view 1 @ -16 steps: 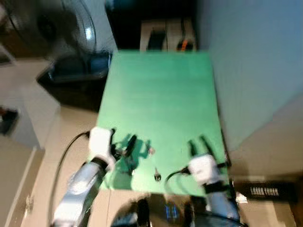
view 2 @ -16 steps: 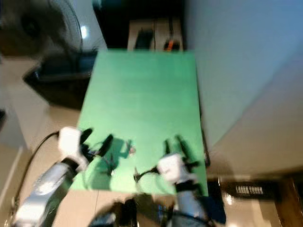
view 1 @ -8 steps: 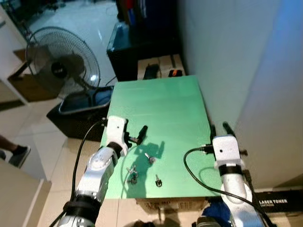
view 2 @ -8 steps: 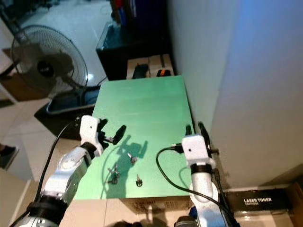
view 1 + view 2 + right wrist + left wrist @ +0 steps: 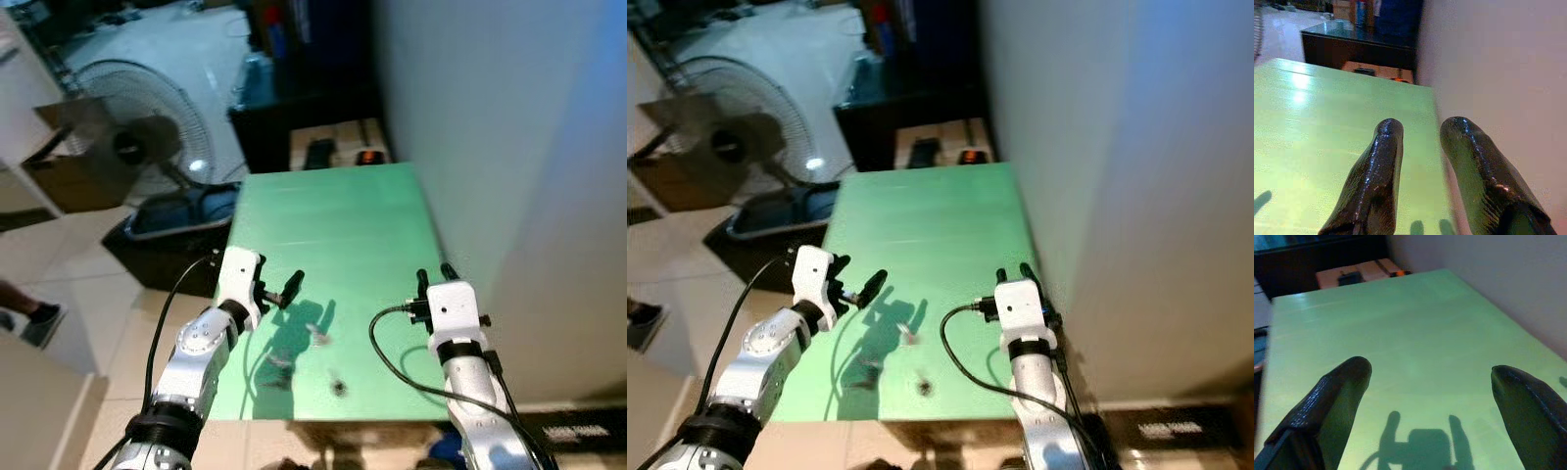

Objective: Hang keys on a hook

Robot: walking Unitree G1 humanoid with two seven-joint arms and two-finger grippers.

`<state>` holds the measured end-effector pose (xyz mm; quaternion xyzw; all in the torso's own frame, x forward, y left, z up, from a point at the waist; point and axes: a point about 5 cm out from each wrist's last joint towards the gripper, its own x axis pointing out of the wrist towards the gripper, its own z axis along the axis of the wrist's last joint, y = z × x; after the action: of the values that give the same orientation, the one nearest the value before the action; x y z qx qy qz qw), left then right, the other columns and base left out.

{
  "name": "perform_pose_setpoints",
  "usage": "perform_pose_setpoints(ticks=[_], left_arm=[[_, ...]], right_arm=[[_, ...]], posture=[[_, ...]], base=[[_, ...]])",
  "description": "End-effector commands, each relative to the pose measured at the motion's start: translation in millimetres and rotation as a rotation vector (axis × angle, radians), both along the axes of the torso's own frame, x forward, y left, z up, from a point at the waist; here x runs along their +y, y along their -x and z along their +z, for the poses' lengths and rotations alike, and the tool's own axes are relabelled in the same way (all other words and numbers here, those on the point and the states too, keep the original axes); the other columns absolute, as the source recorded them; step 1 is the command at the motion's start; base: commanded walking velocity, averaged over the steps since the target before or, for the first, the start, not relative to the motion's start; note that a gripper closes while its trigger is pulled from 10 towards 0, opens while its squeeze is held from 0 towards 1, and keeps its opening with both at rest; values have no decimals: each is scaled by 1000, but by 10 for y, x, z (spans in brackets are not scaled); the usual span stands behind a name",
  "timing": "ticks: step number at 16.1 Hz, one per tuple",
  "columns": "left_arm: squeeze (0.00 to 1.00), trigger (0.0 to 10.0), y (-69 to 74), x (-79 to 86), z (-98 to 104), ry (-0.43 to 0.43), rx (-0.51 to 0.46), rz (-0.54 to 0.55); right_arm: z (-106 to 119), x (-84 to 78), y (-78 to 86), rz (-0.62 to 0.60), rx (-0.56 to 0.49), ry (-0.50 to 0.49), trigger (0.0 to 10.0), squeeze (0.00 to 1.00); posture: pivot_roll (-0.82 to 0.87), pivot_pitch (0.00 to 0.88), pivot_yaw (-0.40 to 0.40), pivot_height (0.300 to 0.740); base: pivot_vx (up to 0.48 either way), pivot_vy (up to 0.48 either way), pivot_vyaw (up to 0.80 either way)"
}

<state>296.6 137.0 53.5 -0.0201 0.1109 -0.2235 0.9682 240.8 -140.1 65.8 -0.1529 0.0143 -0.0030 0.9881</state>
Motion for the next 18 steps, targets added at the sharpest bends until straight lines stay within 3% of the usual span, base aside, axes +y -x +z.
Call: perform_pose_setpoints(ticks=[1,6,9,12,16,18], left_arm=[[0,10000,-16,163,23,-8,-9,51],[0,10000,35,202,21,-37,-34,44],[0,10000,76,280,26,-72,-28,23],[0,10000,162,384,52,-96,-30,20],[0,10000,307,483,94,-113,-21,7],[0,10000,484,648,182,-163,4,-6]], right_arm=[[-2,94,-14,29,8,-25,10000,0],[-41,78,-8,4,37,-82,10000,0],[-141,66,-117,-124,90,-244,10000,0],[-178,157,-62,-178,121,-328,10000,0],[-334,302,108,-172,172,-310,10000,0],[-447,456,179,-170,209,-249,10000,0]], posture=[[-201,0,174,740],[-196,0,180,740],[-175,0,212,740],[-149,0,219,740],[-127,29,235,740],[-77,131,277,740]], base=[[0,480,0],[0,96,0],[0,0,0],[0,0,0],[0,0,0],[0,0,0]])
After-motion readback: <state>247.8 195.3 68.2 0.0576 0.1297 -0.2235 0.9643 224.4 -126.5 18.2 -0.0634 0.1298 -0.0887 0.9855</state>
